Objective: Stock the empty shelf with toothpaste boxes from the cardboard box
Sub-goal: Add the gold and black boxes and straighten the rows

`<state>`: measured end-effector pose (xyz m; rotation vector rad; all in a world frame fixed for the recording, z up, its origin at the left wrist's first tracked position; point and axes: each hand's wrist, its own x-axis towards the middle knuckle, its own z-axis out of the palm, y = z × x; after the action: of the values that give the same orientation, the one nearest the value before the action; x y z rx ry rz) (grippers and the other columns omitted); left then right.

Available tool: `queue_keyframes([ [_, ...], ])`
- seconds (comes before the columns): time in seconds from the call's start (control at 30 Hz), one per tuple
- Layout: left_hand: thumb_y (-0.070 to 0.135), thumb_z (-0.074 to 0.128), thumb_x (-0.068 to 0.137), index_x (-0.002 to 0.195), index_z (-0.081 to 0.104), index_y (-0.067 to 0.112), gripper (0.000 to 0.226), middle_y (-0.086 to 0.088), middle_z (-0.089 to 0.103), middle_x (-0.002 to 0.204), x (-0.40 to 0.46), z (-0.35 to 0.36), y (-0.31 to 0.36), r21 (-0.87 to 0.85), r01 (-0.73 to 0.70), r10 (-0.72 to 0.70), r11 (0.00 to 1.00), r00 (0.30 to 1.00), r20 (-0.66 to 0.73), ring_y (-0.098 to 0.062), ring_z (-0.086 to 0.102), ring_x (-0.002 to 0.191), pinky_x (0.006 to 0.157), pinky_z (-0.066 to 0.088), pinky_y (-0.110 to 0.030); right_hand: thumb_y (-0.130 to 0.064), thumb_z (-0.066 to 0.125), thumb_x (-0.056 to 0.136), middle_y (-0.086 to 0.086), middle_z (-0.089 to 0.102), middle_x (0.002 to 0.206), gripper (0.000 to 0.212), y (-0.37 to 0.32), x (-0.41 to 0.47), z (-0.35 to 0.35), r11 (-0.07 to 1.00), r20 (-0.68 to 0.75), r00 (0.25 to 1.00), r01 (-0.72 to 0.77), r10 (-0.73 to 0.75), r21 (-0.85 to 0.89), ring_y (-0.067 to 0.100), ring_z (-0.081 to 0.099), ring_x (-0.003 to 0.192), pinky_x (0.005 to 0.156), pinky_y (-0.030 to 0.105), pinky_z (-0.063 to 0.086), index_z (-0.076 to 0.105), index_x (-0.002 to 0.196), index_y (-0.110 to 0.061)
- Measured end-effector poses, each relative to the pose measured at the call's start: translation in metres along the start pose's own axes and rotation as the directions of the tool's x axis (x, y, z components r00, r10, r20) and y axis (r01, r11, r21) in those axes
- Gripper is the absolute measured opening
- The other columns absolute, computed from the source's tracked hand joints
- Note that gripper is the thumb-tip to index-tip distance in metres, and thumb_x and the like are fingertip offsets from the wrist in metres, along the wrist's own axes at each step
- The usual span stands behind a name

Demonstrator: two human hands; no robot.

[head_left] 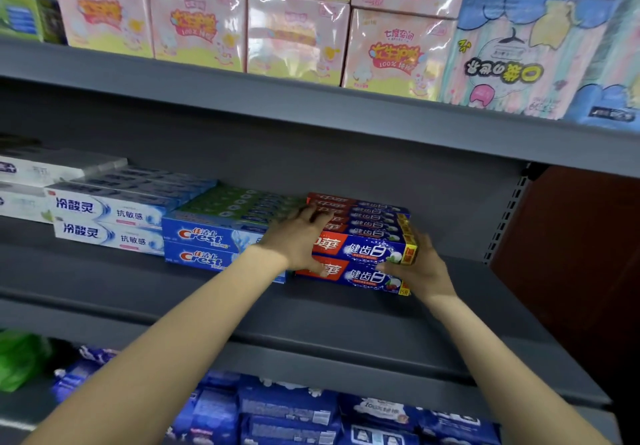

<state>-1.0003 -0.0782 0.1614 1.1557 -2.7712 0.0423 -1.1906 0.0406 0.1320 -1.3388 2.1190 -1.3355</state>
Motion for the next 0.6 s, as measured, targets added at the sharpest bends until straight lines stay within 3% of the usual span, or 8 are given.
queue_keyframes([
  [0.1, 0.039, 0.077, 0.074, 0.151, 0.011, 0.017, 0.104, -0.016, 0.023, 0.152, -0.002, 0.002, 0.002, -0.035, 0.076, -0.078, 0.996, 0.996, -0.050, -0.035, 0.030, 0.137, 0.110, 0.032, -0.045, -0.020, 0.083, 0.069, 0.001, 0.061, 0.124, 0.084, 0.005, -0.002, 0.011, 0.994, 0.041, 0.997, -0.065, 0.062, 0.092, 0.021, 0.060, 0.110, 0.095, 0.039, 0.048, 0.036, 0.138, -0.018],
  [0.27, 0.033, 0.081, 0.071, 0.145, 0.025, 0.014, 0.094, -0.005, 0.054, 0.134, -0.002, -0.011, -0.007, -0.339, 0.055, -0.047, 0.939, 0.998, 0.031, -0.023, 0.052, 0.120, 0.102, 0.044, -0.037, -0.023, 0.079, 0.071, -0.001, 0.064, 0.118, 0.072, 0.002, -0.005, 0.005, 0.959, 0.133, 0.990, -0.087, 0.053, 0.271, 0.016, 0.063, 0.103, 0.095, 0.041, 0.050, 0.041, 0.133, -0.021],
  [0.4, 0.031, 0.078, 0.075, 0.143, 0.031, 0.020, 0.083, 0.004, 0.052, 0.137, -0.012, -0.024, -0.020, -0.545, 0.062, 0.003, 0.836, 0.993, 0.118, -0.017, 0.053, 0.121, 0.102, 0.040, -0.027, -0.052, 0.054, 0.085, 0.008, 0.069, 0.113, 0.050, -0.007, 0.011, -0.007, 0.858, 0.176, 0.980, -0.170, 0.094, 0.485, 0.023, 0.068, 0.099, 0.090, 0.038, 0.051, 0.054, 0.124, -0.021],
  [0.47, 0.026, 0.067, 0.084, 0.145, 0.032, 0.021, 0.071, 0.006, 0.045, 0.142, -0.014, -0.028, -0.028, -0.667, 0.127, -0.041, 0.734, 0.989, 0.144, -0.016, 0.045, 0.129, 0.099, 0.033, -0.023, -0.061, 0.044, 0.088, 0.012, 0.071, 0.108, 0.055, -0.011, 0.025, -0.008, 0.806, 0.208, 0.959, -0.274, 0.191, 0.525, 0.028, 0.067, 0.100, 0.098, 0.044, 0.047, 0.057, 0.121, -0.019],
  [0.53, 0.019, 0.057, 0.088, 0.133, 0.047, 0.021, 0.046, 0.001, 0.048, 0.140, -0.010, -0.031, -0.036, -0.748, 0.162, -0.123, 0.644, 0.986, 0.108, -0.019, 0.042, 0.132, 0.098, 0.034, -0.025, -0.063, 0.043, 0.088, 0.015, 0.070, 0.108, 0.058, -0.015, 0.034, -0.005, 0.790, 0.229, 0.945, -0.323, 0.235, 0.522, 0.032, 0.067, 0.100, 0.099, 0.048, 0.046, 0.057, 0.120, -0.017],
  [0.6, 0.012, 0.050, 0.092, 0.118, 0.055, 0.017, 0.027, -0.005, 0.055, 0.132, -0.002, -0.032, -0.041, -0.737, 0.160, -0.196, 0.656, 0.980, 0.039, -0.024, 0.050, 0.125, 0.100, 0.041, -0.032, -0.059, 0.043, 0.090, 0.017, 0.070, 0.104, 0.050, -0.018, 0.035, -0.001, 0.783, 0.237, 0.939, -0.341, 0.251, 0.521, 0.032, 0.067, 0.092, 0.090, 0.045, 0.051, 0.059, 0.111, -0.016],
])
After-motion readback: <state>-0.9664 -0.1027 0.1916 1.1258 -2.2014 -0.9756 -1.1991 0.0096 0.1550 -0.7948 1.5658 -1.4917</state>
